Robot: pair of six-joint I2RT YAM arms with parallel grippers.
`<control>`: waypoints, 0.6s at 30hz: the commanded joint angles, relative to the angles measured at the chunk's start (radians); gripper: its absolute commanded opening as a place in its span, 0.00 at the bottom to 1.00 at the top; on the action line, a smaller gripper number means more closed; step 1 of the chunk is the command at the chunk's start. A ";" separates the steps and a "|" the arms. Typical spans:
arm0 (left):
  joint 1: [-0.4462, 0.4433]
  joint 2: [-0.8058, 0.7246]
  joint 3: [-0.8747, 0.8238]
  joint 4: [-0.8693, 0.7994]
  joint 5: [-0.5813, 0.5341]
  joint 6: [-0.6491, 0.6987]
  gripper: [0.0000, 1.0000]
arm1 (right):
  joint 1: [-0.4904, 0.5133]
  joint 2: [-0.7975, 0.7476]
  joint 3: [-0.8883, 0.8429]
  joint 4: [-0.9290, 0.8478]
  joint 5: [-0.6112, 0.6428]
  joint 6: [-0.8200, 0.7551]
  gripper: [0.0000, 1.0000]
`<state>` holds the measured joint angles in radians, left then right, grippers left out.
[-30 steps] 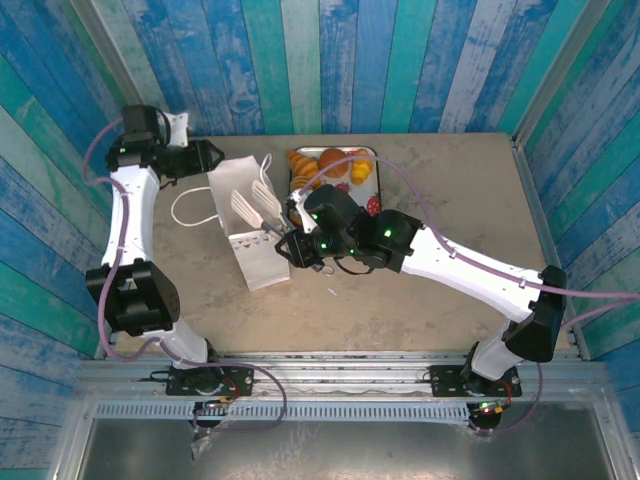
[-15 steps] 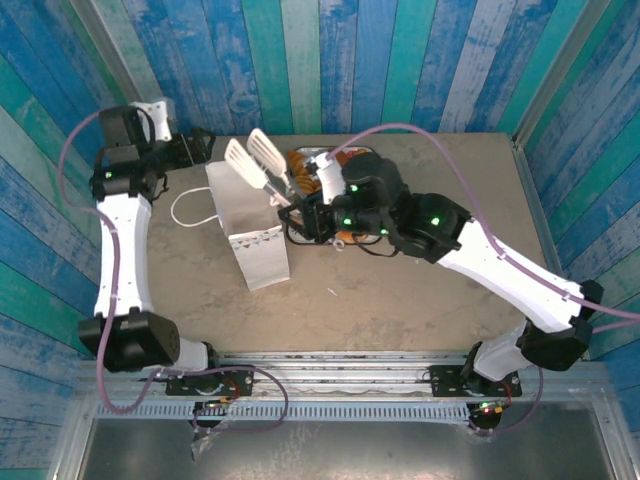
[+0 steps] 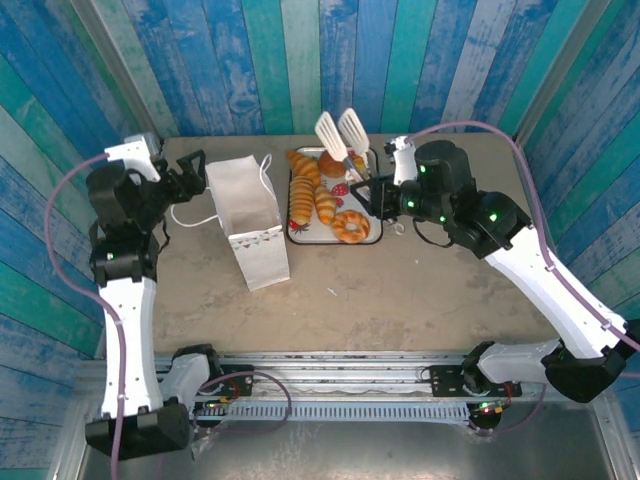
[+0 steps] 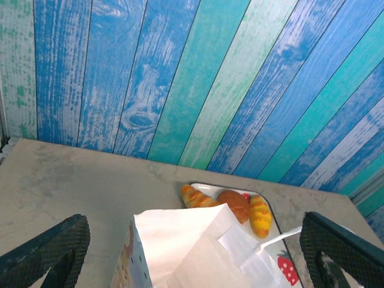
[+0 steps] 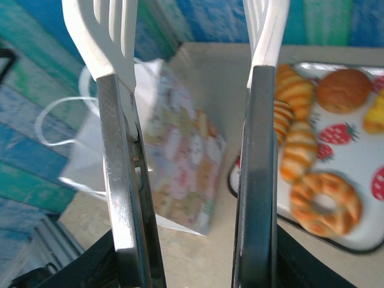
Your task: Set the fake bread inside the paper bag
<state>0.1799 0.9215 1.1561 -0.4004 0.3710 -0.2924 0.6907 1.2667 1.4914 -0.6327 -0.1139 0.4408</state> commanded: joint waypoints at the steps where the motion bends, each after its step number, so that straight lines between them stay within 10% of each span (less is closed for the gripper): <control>1: 0.004 -0.075 -0.049 0.074 -0.031 -0.039 0.94 | -0.066 0.000 -0.075 -0.015 -0.053 0.001 0.49; 18: 0.003 -0.193 -0.194 0.090 -0.187 -0.156 0.94 | -0.249 0.416 0.025 -0.072 0.120 -0.102 0.47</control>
<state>0.1795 0.7544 0.9722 -0.3218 0.2390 -0.4286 0.4461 1.6241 1.4364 -0.6991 -0.0605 0.3721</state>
